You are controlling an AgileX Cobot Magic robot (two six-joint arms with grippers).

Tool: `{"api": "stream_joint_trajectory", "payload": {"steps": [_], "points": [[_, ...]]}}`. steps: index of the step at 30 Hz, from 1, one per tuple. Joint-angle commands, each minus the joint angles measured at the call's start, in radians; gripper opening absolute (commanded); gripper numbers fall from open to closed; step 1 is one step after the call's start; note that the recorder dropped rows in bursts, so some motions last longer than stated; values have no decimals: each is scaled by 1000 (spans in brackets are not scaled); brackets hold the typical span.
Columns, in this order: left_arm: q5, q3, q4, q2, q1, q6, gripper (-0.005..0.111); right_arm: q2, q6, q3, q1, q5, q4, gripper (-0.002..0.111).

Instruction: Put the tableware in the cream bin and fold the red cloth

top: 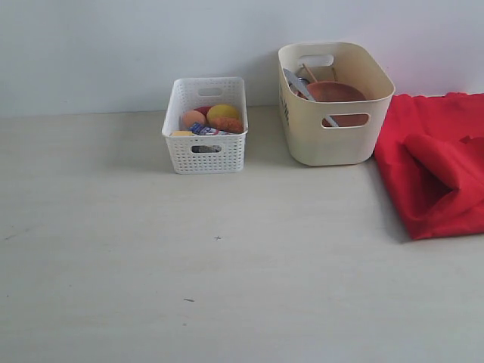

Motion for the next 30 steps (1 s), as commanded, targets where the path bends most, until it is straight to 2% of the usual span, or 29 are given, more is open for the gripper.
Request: {"api": "stream_joint_trajectory", "payload": {"steps": [1,10,17,30], "points": [[-3,4,-5,-7,2,-5,0,-7,-11,4,2,6,-7,0],[-3,4,-5,-7,2,-5,0,-52,8,4,2,91,-49,0],[-3,4,-5,-7,2,-5,0,-52,374,4,2,168,-395,0],[-3,4,-5,-7,2,-5,0,-52,382,4,2,168,-405,0]]}}
